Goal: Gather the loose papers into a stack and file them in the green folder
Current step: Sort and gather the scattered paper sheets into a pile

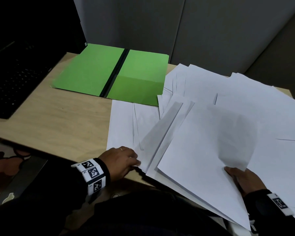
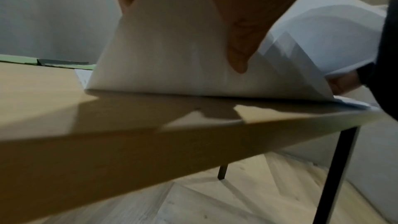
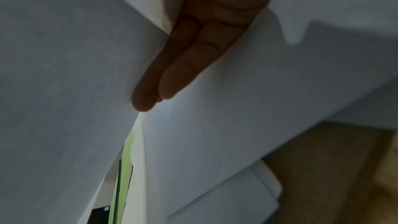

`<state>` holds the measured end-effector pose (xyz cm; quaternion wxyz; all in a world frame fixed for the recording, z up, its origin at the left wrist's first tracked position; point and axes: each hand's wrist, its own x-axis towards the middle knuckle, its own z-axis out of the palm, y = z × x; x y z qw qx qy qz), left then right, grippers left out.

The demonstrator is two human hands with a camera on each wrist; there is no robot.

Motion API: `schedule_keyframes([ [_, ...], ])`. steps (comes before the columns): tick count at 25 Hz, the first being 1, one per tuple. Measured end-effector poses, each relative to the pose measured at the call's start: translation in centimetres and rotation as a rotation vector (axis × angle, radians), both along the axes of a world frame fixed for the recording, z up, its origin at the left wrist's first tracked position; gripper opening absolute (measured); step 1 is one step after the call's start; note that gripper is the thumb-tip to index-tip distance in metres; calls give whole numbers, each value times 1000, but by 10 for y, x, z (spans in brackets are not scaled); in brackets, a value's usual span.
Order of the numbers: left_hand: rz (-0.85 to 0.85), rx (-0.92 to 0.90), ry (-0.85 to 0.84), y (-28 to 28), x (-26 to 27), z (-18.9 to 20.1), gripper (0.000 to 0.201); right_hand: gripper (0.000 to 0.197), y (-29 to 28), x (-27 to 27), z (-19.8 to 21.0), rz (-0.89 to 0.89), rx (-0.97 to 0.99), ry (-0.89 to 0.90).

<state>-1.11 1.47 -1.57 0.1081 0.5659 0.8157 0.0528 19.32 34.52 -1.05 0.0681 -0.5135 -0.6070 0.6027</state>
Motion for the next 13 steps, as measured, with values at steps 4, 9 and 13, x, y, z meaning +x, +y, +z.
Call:
schedule_keyframes([
  [4,50,197,-70,0,-7,23,31,2,-3,-6,1,46,48,-58],
  [9,184,397,27,-9,-19,52,28,12,-3,-10,-15,74,66,-100],
  [13,346,571,109,-13,-34,81,25,6,-1,-12,-17,134,105,-105],
])
